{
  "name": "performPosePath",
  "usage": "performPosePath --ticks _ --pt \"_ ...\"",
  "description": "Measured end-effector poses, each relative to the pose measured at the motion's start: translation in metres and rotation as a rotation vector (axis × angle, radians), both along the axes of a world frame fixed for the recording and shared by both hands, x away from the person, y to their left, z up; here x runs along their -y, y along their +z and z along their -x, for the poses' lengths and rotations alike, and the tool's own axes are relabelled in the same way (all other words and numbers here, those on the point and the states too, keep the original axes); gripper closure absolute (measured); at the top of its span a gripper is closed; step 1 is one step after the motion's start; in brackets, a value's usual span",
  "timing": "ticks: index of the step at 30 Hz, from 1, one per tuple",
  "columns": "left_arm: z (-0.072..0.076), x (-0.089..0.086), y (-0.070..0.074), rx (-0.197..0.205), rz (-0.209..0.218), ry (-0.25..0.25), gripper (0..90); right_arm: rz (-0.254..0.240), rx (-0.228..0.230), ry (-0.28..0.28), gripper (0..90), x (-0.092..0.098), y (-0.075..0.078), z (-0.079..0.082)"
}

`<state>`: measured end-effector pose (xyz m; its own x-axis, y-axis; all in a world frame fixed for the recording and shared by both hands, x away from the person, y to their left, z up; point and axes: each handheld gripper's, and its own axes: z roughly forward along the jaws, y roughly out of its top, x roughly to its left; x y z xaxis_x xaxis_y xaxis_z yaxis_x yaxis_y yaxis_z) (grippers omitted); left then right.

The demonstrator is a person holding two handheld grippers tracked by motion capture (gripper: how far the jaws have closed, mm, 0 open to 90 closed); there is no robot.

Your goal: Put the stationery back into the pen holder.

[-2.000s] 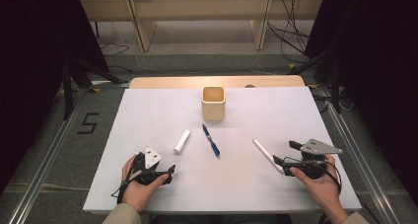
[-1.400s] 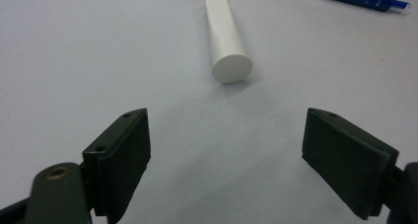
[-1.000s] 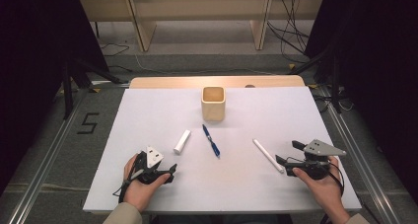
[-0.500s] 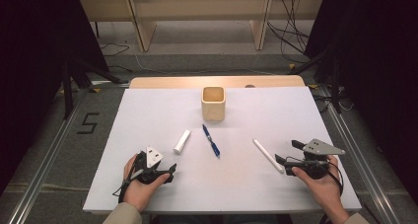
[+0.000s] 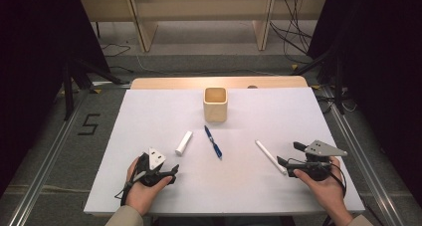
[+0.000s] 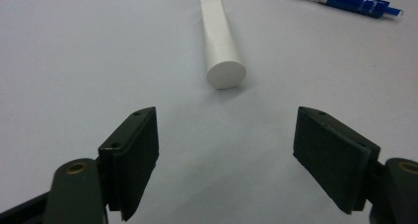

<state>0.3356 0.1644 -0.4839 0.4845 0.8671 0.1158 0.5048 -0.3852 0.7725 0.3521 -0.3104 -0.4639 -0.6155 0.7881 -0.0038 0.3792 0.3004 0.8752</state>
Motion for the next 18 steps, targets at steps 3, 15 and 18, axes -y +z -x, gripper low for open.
performPosePath --ticks 3,15,18 --pt "0.0 0.001 0.0 0.005 -0.004 -0.005 25.4 0.012 -0.018 0.002 26.6 0.0 0.0 -0.001" --pt "0.001 0.001 0.0 0.005 0.0 -0.011 25.6 0.153 -0.173 0.018 46.6 -0.017 0.008 -0.009" --pt "0.0 0.001 0.0 0.006 0.001 -0.012 25.6 0.182 -0.212 0.013 48.1 -0.022 0.008 -0.014"
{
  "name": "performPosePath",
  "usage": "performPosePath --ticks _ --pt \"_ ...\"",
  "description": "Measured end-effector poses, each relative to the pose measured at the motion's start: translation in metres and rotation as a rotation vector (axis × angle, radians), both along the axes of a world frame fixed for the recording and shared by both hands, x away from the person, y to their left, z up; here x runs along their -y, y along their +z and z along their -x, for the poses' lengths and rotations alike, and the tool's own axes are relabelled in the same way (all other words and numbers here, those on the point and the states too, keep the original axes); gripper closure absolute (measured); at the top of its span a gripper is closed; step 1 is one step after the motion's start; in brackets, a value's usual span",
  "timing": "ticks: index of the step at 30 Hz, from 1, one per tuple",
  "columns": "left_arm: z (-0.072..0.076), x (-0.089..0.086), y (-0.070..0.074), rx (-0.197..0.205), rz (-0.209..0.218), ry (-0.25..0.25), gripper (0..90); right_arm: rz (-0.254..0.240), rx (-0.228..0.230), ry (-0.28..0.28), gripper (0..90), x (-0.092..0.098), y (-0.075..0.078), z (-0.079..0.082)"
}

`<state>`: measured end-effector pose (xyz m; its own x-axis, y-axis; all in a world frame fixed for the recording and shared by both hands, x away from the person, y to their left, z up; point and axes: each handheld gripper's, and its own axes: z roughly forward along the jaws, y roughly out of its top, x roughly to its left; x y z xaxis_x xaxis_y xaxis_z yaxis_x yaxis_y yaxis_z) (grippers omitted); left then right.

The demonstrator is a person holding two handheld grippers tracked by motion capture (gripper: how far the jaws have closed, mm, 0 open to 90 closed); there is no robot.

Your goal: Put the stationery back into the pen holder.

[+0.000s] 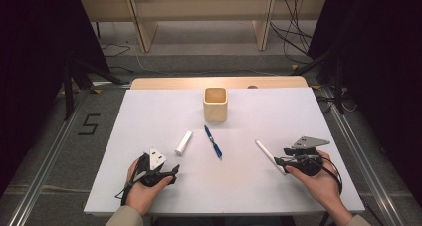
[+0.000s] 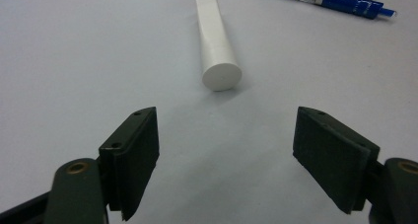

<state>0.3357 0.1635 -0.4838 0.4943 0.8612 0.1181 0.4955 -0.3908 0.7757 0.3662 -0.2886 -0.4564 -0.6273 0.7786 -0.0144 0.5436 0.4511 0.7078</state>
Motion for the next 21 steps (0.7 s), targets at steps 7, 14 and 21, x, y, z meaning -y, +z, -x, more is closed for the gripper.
performPosePath --ticks 7,14,21 --pt "-0.003 0.003 0.001 -0.005 0.006 0.008 26.9 0.013 -0.053 -0.001 48.4 -0.009 0.005 -0.008" --pt "-0.02 0.014 0.008 -0.014 0.011 0.021 32.3 0.017 -0.044 -0.023 42.0 -0.01 0.004 -0.009" --pt "-0.05 0.031 0.008 -0.072 0.003 0.075 39.8 0.007 -0.007 -0.041 38.0 -0.007 0.005 -0.01"
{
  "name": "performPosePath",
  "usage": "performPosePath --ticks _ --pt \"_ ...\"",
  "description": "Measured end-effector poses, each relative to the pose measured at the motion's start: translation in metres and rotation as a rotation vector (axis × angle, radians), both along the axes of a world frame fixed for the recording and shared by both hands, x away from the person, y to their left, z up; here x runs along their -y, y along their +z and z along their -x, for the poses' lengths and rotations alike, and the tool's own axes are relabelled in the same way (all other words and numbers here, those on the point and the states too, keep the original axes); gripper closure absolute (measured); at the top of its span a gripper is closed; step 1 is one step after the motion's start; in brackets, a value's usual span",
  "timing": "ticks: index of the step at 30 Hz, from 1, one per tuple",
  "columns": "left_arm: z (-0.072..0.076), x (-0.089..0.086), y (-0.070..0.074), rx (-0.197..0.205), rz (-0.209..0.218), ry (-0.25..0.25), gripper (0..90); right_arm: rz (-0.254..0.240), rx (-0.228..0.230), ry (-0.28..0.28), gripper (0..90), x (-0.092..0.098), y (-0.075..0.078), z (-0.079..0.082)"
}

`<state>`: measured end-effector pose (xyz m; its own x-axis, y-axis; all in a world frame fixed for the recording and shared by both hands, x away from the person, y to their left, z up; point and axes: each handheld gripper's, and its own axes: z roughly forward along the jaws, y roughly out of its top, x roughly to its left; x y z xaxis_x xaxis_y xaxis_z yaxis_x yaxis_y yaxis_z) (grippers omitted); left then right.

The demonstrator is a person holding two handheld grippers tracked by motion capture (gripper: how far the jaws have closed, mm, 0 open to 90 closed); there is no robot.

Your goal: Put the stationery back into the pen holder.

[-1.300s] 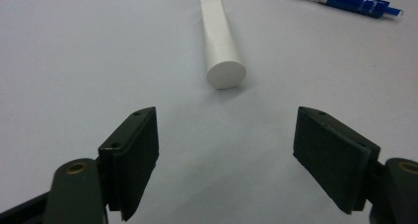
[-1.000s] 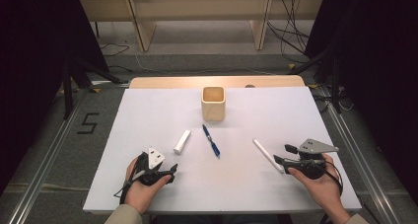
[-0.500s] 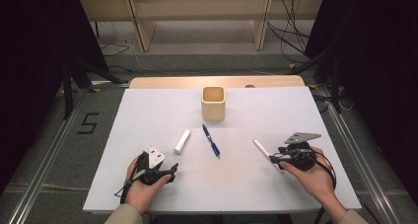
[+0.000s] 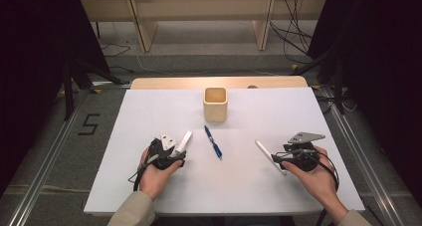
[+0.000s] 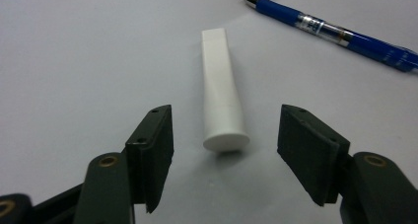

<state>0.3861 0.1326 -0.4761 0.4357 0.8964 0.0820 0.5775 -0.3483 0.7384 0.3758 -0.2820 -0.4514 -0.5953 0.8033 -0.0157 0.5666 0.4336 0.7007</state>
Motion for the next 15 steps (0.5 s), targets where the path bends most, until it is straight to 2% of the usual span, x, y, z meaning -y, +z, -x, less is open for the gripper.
performPosePath --ticks 5,11,12,15 --pt "-0.013 0.006 -0.008 -0.04 -0.002 0.024 45.8 -0.013 0.02 -0.004 36.6 0.002 0.0 0.001" --pt "-0.015 0.009 -0.01 -0.026 0.009 0.055 54.1 -0.01 0.034 -0.001 35.7 0.003 0.0 0.002" --pt "-0.015 0.008 -0.01 -0.03 0.003 0.048 55.0 -0.013 0.033 -0.003 35.6 0.002 0.0 0.002" --pt "-0.016 0.009 -0.012 -0.042 0.021 0.038 56.8 -0.011 0.038 0.004 35.5 0.001 -0.001 0.002"
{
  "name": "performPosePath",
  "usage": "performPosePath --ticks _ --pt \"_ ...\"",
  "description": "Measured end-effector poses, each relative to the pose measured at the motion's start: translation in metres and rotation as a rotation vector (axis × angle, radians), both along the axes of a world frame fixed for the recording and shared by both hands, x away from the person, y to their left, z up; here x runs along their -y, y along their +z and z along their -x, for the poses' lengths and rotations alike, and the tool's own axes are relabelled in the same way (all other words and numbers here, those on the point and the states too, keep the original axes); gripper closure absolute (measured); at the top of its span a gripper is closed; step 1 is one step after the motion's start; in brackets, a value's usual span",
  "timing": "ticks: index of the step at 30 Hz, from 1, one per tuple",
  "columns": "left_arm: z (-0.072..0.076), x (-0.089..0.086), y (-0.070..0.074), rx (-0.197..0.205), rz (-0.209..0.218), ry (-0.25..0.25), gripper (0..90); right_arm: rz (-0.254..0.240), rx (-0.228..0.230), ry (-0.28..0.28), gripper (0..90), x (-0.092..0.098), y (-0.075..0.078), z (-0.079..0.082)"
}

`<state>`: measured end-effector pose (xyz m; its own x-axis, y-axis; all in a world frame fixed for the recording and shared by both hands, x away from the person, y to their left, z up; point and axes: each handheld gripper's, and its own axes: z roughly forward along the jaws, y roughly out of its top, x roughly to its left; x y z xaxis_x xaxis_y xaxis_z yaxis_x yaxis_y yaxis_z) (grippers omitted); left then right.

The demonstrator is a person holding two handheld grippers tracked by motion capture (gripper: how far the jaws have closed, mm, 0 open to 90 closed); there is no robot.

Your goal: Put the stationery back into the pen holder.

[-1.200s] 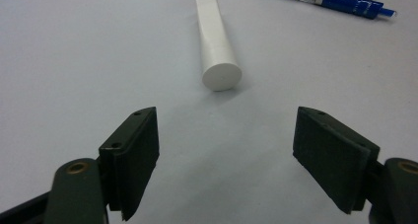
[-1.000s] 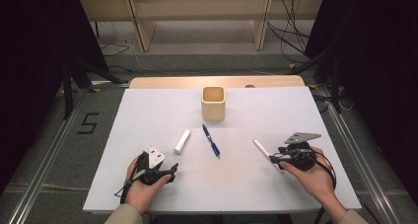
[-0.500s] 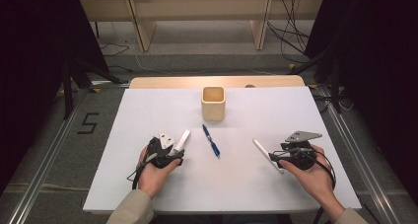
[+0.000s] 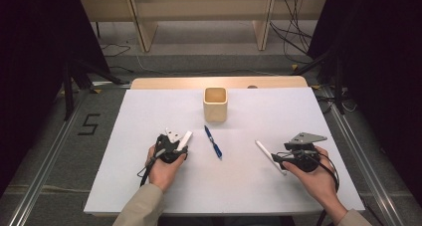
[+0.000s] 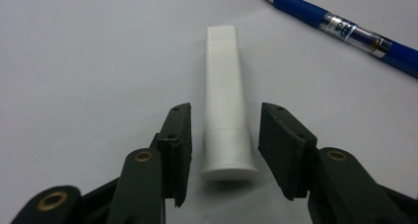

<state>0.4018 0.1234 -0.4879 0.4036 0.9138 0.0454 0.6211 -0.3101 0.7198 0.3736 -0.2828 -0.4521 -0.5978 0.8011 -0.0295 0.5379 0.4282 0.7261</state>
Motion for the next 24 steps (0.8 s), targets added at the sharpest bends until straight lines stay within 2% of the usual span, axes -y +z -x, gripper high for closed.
performPosePath --ticks 2,6,9,16,20,24 --pt "-0.0008 -0.0006 -0.0007 -0.001 -0.005 -0.01 58.3 -0.001 0.003 0.003 35.4 -0.0003 0.0 0.0003" --pt "-0.003 -0.0015 -0.0026 -0.02 -0.042 -0.054 58.2 -0.002 0.003 0.003 35.2 -0.0002 -0.0004 0.0001" --pt "-0.0039 -0.0013 -0.0022 -0.015 -0.045 -0.059 58.6 0.001 0.0 0.008 35.0 -0.0006 -0.0009 0.0003" --pt "-0.0053 -0.0002 -0.0019 -0.022 -0.043 -0.058 62.4 0.001 0.001 0.009 34.8 -0.002 -0.0016 0.0002" --pt "-0.0059 -0.0006 -0.002 -0.027 -0.024 -0.031 65.5 0.002 0.0 0.012 34.7 -0.0025 -0.0017 0.0004" --pt "-0.0057 0.0002 -0.0017 -0.032 -0.022 -0.018 66.4 0.003 0.002 0.013 34.7 -0.0022 -0.0016 0.0004"
